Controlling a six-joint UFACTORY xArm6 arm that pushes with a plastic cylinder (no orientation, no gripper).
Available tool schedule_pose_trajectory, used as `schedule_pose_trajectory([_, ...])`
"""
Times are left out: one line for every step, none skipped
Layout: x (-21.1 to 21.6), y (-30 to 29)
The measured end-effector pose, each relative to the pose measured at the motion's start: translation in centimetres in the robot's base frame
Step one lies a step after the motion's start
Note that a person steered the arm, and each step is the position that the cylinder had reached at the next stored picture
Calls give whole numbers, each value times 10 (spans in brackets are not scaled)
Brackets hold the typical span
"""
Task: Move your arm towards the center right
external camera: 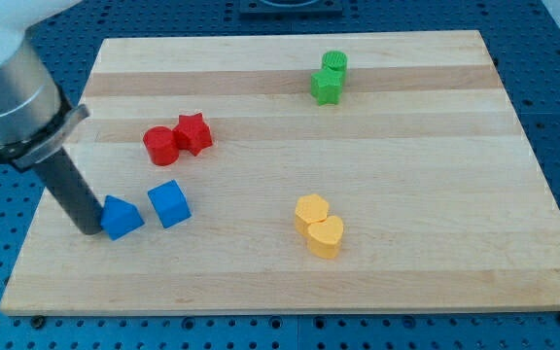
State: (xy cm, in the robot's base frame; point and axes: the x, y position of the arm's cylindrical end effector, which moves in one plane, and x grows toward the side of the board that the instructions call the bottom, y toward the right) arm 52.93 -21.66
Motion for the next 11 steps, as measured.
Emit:
schedule_pose_trajectory([-8,21])
schedule_pose_trajectory([-9,22])
schedule_pose_trajectory([22,-6])
schedule_pose_trajectory([50,6])
schedule_pose_trajectory([65,31])
schedule_pose_trajectory([61,62])
schedule_pose_trajectory([29,87])
schedule_pose_trajectory([12,122])
schedule_pose_trajectory([0,146])
schedule_pose_trajectory([-39,164])
schedule_pose_trajectory([-68,253])
